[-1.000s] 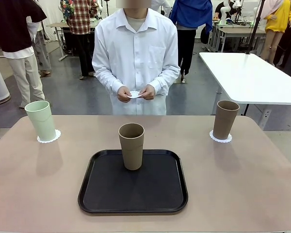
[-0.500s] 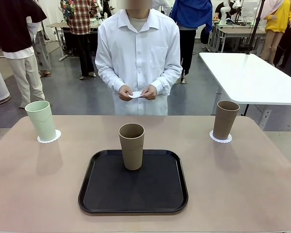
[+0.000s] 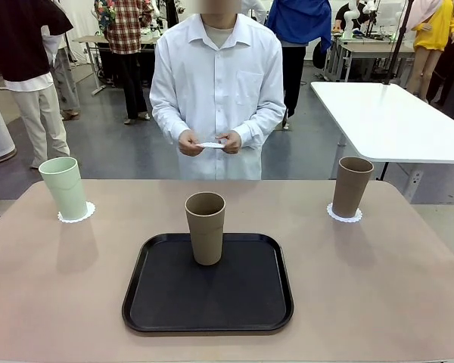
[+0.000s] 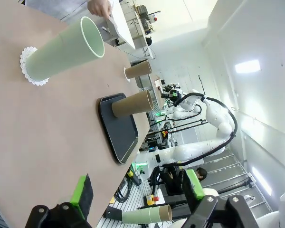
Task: Place coasters on the table and set cups on them.
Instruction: Take one Reusable plastic cup from the Flat Tray and place it on a coaster set by the human.
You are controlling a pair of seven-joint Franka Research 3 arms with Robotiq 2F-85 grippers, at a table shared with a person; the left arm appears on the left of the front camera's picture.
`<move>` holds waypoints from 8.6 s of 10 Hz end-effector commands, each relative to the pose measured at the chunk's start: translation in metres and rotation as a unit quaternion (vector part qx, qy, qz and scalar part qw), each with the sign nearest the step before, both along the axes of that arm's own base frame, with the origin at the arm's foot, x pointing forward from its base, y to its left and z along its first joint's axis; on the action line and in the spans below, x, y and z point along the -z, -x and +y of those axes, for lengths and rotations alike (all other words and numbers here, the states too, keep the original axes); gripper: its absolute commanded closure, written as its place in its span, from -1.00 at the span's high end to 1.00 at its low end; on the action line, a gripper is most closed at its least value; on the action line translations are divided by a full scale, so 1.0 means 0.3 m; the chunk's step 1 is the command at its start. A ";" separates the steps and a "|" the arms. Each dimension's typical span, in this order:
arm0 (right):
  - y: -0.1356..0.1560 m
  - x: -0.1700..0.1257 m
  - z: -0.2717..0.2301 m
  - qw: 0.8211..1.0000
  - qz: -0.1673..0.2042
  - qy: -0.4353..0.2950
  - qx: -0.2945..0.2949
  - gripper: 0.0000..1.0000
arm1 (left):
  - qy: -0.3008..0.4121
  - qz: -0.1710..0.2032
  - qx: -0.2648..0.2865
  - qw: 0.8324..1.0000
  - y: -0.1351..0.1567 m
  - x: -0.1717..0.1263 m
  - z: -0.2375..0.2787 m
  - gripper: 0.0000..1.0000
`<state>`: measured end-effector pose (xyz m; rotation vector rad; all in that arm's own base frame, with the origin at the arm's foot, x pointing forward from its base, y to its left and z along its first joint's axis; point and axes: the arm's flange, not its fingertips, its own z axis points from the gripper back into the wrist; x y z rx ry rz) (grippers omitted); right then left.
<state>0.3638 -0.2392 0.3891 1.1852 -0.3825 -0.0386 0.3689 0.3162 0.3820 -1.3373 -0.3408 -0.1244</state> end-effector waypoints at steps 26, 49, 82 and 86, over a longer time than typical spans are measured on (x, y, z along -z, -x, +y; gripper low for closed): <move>-0.005 0.000 0.003 1.000 -0.004 -0.002 0.004 1.00 | -0.001 0.000 -0.002 1.000 0.006 -0.011 0.000 1.00; -0.126 -0.169 1.485 0.728 -0.212 0.473 -0.448 1.00 | -0.001 0.000 -0.002 1.000 0.006 -0.011 0.000 1.00; -0.261 0.440 1.585 0.799 -0.516 0.087 -0.296 1.00 | -0.001 0.000 -0.002 1.000 0.006 -0.011 0.000 1.00; -0.272 0.477 1.638 0.797 -0.517 0.049 -0.309 1.00 | -0.001 0.000 -0.002 1.000 0.006 -0.011 0.000 1.00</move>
